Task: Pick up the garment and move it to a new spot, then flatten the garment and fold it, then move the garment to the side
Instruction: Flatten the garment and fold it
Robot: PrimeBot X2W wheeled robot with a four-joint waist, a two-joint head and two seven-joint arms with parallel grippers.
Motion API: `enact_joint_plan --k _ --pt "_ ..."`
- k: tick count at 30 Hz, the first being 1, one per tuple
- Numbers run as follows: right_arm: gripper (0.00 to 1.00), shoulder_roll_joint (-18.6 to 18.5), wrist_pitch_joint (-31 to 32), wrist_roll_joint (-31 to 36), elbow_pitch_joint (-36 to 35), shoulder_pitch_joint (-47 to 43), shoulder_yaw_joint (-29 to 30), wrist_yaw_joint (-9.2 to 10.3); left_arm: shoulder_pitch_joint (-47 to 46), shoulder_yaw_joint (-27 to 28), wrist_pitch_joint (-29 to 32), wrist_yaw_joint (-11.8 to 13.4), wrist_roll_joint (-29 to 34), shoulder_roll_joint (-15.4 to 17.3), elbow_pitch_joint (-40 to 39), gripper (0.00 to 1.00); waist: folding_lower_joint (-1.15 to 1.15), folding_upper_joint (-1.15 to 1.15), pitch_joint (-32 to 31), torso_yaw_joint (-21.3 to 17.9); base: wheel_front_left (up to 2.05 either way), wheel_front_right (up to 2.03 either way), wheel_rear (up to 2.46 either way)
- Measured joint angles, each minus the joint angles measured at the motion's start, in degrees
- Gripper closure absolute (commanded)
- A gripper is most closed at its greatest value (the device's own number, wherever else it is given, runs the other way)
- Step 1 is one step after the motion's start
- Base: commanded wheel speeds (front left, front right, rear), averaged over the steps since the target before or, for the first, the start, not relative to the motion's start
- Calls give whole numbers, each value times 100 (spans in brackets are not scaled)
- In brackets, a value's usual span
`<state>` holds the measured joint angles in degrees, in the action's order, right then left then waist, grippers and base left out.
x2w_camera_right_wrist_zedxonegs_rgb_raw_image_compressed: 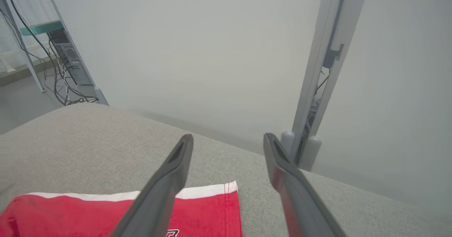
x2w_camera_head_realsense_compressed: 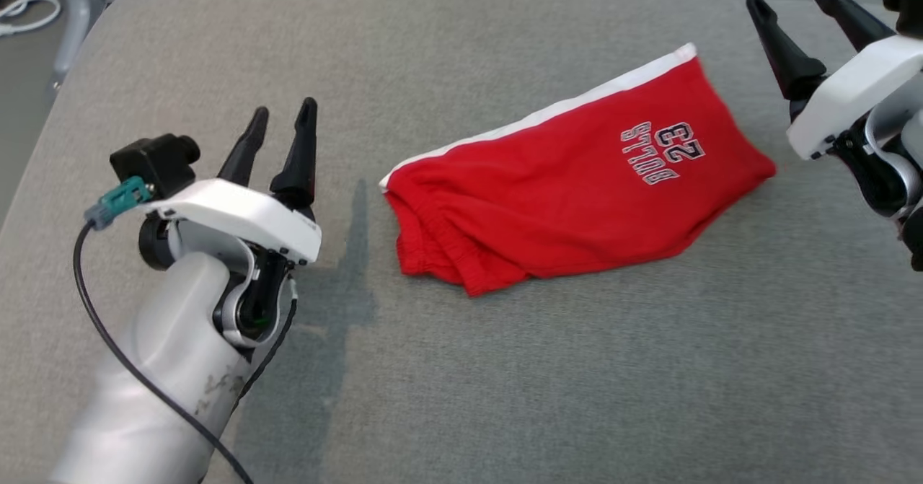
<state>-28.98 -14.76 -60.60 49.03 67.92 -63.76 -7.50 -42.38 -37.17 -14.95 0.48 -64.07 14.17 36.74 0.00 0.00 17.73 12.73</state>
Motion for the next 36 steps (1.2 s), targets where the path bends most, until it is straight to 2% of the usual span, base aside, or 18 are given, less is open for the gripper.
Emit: enact_joint_plan --k 4,11,15,19,21,27,32,36 --pt "0 12 -21 709 -459 -245 900 0 647 687 -3 376 1074 10 -672 0 0 0 -257 -250 0 0 0" --pt "0 287 -23 2491 -1468 -1851 2825 0 1717 1523 -3 695 2687 -58 -1646 0 0 0 -665 -647 0 0 0" --pt "0 594 -24 3312 -2016 -2949 3838 -1 2242 1823 -4 722 3437 -194 -2035 0 0 0 -866 -817 0 0 0" --pt "0 1047 -24 3811 -2455 -3909 4593 0 2739 2121 -4 712 4008 -369 -2285 0 0 0 -991 -968 0 0 0" --pt "0 1306 -24 4141 -2650 -4457 4933 0 3072 2364 -4 580 4245 -620 -2498 0 0 0 -1049 -1059 0 0 0" --pt "0 1764 -24 4388 -2792 -5127 5356 0 3663 2732 -4 255 4670 -947 -2727 0 0 0 -1111 -1158 0 0 0" --pt "0 1908 -24 4446 -2728 -5332 5381 0 3788 2926 -4 133 4840 -1090 -2696 0 0 0 -1110 -1132 0 0 0" --pt "0 1979 26 4224 -2523 -5330 5421 0 3776 2971 -4 49 4865 -1115 -2685 0 0 0 -1093 -1028 0 0 0"
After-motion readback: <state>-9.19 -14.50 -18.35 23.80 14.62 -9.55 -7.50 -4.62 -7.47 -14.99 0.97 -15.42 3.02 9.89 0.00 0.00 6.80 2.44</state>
